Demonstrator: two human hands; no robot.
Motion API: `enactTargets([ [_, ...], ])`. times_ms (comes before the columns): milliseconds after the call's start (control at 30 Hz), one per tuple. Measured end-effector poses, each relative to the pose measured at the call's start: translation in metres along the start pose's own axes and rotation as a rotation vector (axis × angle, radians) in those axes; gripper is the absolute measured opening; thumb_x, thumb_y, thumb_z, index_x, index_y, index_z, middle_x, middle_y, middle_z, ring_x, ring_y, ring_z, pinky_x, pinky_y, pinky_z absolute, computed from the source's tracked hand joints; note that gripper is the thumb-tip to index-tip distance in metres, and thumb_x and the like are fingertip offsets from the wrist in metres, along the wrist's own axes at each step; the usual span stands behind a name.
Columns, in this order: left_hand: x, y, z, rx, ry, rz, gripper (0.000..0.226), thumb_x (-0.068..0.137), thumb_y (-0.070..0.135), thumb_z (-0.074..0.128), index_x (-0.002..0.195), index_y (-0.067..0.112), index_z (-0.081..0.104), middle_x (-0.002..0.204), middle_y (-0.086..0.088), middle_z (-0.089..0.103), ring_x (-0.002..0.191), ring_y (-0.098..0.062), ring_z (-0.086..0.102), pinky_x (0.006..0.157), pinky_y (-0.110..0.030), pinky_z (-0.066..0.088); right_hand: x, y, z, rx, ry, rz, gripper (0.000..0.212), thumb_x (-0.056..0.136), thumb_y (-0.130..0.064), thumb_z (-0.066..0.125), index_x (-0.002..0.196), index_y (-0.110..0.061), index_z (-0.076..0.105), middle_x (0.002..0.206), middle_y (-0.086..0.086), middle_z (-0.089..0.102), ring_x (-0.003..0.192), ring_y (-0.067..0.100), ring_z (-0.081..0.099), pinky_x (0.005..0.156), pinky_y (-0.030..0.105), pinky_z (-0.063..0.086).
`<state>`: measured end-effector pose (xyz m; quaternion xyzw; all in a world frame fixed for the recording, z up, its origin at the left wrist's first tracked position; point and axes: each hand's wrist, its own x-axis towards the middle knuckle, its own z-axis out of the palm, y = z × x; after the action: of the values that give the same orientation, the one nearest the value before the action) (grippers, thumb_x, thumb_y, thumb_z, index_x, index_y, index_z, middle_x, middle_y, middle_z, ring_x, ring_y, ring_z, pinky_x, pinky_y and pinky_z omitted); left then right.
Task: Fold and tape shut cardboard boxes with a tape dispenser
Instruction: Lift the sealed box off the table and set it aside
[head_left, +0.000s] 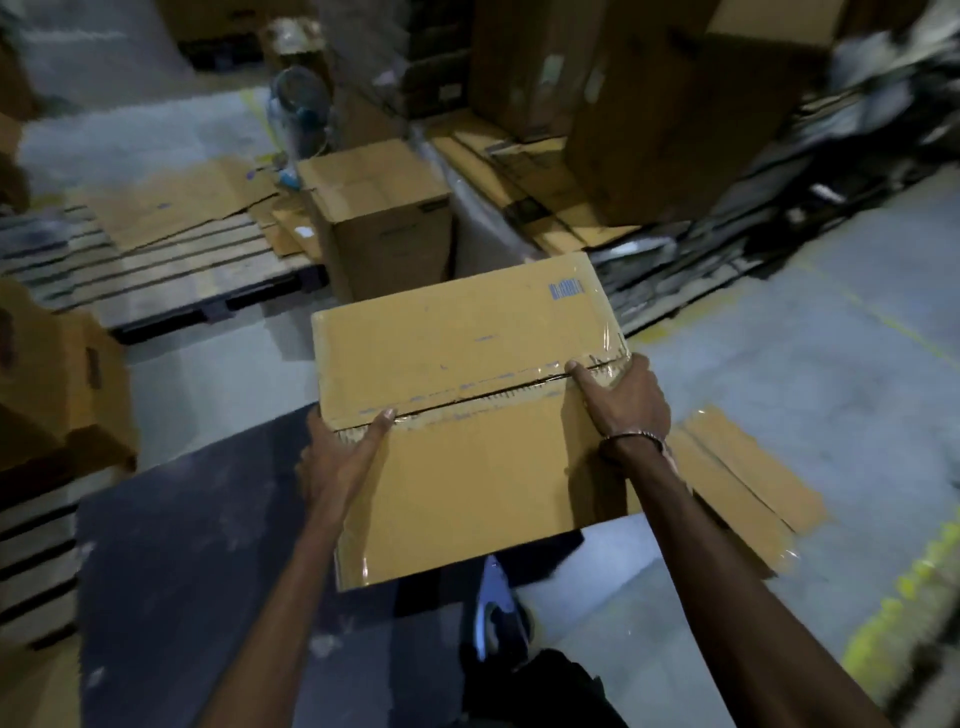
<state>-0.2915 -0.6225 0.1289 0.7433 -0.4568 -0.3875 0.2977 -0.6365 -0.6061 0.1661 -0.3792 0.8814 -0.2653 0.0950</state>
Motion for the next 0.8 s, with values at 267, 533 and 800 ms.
enactTargets([
  [267, -0.021, 0.106, 0.131, 0.159, -0.248, 0.259, 0.108, 0.072, 0.085, 0.072, 0.150, 0.023, 0.031, 0.142, -0.019, 0.059, 0.129, -0.049, 0.054, 0.105, -0.059, 0.043, 0.031, 0.129, -0.093, 0.080, 0.189, 0.313, 0.095, 0.068, -0.095, 0.052, 0.124, -0.019, 0.052, 0.115, 0.011, 0.067, 0.106, 0.039, 0.065, 0.088, 0.048, 0.055],
  [533, -0.056, 0.207, 0.327, 0.324, -0.418, 0.444, 0.091, 0.077, 0.083, 0.069, 0.144, 0.029, 0.039, 0.134, -0.013, 0.065, 0.121, -0.044, 0.061, 0.099, -0.057, 0.050, 0.107, 0.290, -0.132, 0.232, 0.301, 0.629, 0.096, 0.068, -0.091, 0.057, 0.133, -0.020, 0.052, 0.126, 0.007, 0.067, 0.114, 0.037, 0.063, 0.092, 0.045, 0.054],
  [800, -0.068, 0.300, 0.605, 0.312, -0.546, 0.466, 0.089, 0.070, 0.075, 0.082, 0.140, 0.036, 0.042, 0.133, 0.000, 0.065, 0.117, -0.032, 0.064, 0.099, -0.055, 0.053, 0.273, 0.478, -0.138, 0.392, 0.339, 0.856, 0.094, 0.071, -0.087, 0.063, 0.140, -0.025, 0.051, 0.136, 0.004, 0.064, 0.121, 0.034, 0.061, 0.098, 0.045, 0.052],
])
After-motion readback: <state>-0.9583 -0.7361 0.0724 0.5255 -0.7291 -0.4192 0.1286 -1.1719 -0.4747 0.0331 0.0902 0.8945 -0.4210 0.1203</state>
